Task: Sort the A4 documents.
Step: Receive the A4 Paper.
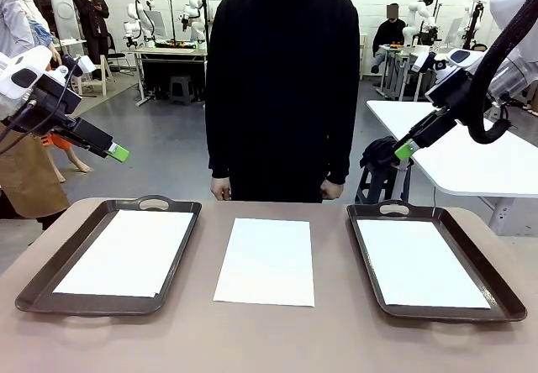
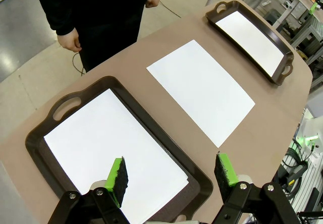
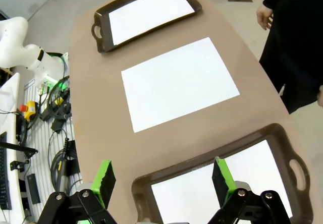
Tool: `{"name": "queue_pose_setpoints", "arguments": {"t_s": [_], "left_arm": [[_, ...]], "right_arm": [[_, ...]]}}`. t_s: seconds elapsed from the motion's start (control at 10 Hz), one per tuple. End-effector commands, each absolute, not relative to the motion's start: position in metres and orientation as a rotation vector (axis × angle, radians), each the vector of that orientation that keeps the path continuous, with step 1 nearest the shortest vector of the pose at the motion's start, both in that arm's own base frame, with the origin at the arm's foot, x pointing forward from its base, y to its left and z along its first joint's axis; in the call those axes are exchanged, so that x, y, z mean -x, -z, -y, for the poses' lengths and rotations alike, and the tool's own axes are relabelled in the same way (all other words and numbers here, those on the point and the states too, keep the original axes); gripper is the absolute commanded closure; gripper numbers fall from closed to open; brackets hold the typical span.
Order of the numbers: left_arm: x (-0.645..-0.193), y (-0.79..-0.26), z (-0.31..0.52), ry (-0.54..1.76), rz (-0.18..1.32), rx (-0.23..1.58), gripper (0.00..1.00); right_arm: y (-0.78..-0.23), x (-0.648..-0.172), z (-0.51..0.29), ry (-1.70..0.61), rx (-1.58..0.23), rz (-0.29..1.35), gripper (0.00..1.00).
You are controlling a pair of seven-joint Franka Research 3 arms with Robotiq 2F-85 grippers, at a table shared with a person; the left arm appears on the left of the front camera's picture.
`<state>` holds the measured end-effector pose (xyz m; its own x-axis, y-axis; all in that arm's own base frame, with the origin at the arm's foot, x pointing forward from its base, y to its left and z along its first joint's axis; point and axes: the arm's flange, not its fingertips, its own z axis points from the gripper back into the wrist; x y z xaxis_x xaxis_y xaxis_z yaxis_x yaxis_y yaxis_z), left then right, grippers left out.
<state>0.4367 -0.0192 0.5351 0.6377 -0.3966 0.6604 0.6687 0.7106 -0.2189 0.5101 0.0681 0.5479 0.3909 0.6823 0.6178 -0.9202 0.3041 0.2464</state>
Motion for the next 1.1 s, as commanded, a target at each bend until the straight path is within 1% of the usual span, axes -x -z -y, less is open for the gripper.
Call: {"name": "queue_pose_setpoints", "arguments": {"t_s": [0.0, 1.0], "left_arm": [[-0.4359, -0.5357, 0.0183, 0.642, 0.623, 0.487, 0.1], [-0.4359, -0.5357, 0.0183, 0.642, 0.623, 0.487, 0.1]], "right_arm": [[-0.5476, -0.5115, -0.0681, -1.107, -0.63, 0.44, 0.0], [-0.5476, -0.5115, -0.0681, -1.107, -0.63, 0.44, 0.0]]}}
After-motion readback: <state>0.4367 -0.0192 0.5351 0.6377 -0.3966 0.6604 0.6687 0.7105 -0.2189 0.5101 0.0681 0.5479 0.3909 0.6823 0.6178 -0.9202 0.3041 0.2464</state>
